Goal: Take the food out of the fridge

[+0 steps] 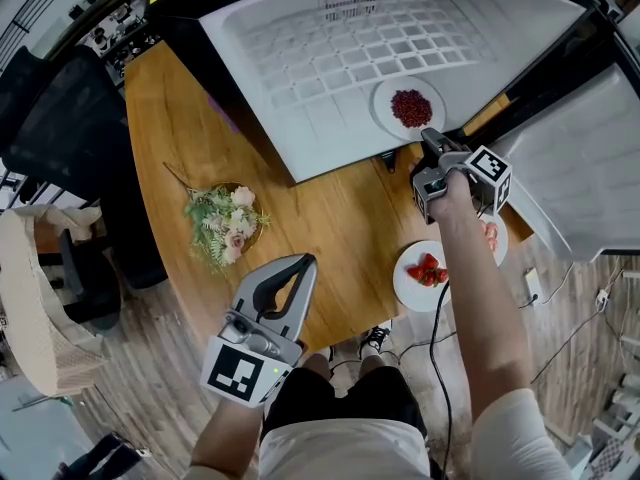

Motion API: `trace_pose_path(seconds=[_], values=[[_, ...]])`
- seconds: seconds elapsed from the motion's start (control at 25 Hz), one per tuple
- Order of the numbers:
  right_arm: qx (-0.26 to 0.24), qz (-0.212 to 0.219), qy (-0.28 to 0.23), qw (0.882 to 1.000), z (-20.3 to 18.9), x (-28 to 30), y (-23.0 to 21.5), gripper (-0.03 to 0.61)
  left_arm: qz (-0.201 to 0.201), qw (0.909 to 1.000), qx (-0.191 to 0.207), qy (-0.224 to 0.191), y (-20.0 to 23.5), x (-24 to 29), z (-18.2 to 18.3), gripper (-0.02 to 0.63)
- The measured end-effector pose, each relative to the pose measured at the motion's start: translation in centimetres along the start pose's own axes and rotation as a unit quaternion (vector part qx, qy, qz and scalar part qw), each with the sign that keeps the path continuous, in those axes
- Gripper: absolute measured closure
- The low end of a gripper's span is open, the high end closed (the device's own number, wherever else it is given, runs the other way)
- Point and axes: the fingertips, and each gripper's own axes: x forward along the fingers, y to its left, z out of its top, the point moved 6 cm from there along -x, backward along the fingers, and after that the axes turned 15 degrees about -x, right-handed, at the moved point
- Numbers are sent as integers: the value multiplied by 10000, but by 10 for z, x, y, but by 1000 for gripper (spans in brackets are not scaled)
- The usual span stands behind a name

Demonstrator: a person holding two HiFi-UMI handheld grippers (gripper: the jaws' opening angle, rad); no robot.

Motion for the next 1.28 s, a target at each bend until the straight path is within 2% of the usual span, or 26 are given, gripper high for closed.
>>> trace_pose_path(seconds=[0.08, 0.16, 0.52, 1.08, 1.28], values=[[132, 11, -40, 9999, 1, 1, -2, 512, -20, 9999, 83, -85, 1, 1, 0, 606], [210, 40, -56, 9998, 0, 0, -2, 546, 13, 10000, -8, -57, 1, 0, -1, 606], [136, 547, -302, 9980, 2, -10, 12, 554, -52, 10000, -53, -38, -7, 2, 0, 606], [-15, 1002, -413, 9941, -3, -32, 15, 554, -82, 9999, -55, -43, -15, -3, -1, 606], [-4, 1054, -448, 9934, -10, -51, 23, 554, -155, 9995, 169, -207, -18, -4, 5, 606]])
